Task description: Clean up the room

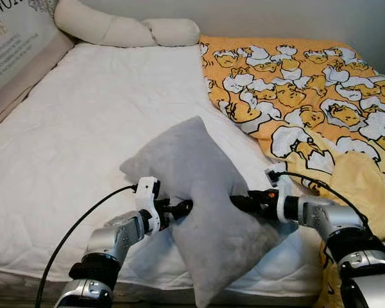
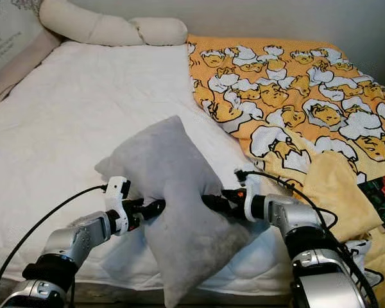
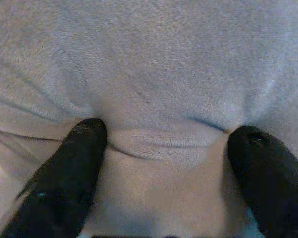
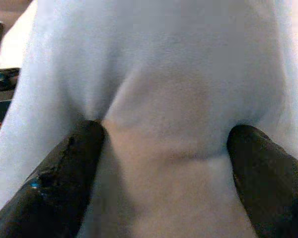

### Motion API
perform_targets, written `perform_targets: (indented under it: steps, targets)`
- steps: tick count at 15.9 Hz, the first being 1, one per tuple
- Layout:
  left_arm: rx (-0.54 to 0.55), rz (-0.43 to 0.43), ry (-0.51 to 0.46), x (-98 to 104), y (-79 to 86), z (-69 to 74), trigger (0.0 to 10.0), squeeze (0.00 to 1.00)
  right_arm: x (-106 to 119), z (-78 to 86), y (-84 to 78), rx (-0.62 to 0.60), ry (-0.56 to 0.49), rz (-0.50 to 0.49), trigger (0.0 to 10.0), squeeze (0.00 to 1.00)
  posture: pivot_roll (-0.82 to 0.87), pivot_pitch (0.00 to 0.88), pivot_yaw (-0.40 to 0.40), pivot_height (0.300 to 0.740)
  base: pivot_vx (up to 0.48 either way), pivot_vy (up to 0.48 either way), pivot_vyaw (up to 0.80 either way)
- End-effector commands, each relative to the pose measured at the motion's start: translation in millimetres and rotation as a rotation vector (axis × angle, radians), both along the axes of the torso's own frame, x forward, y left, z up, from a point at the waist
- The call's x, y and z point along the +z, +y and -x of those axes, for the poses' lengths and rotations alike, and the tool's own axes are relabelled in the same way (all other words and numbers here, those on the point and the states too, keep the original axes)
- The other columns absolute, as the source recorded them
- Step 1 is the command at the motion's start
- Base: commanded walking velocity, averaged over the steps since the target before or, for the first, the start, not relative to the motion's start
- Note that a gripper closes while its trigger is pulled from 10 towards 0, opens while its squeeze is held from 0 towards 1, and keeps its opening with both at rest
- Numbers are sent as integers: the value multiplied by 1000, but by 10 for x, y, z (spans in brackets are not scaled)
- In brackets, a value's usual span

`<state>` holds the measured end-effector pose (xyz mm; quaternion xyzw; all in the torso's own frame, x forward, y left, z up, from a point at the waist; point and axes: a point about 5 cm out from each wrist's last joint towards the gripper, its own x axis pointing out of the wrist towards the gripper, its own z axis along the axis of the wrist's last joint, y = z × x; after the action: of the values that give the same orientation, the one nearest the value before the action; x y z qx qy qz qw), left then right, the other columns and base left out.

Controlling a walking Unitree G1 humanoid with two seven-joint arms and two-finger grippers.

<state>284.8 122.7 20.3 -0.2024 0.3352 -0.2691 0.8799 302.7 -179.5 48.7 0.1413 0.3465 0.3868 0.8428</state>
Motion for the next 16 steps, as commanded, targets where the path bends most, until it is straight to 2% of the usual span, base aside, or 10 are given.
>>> perform_targets:
  steps: [1,4,5,12,16]
  targets:
    - [-36,3,80,-133,-142,88,0,0,-100,77,70,31,35,-27,0,0,-70,0,-33,740,0,0,0]
    - [-26,30,98,-158,-153,90,0,0,-92,75,118,46,33,-61,0,0,-71,0,-35,740,0,0,0]
    - [4,68,120,-146,-138,75,0,0,-74,54,153,40,23,-72,0,0,-69,0,-36,740,0,0,0]
    - [42,47,140,-152,-86,43,0,0,-65,38,256,59,0,-93,0,0,-62,0,-30,740,0,0,0]
    - [66,60,121,-85,-51,8,0,0,-59,9,281,-9,-35,-104,0,0,-55,0,-35,740,0,0,0]
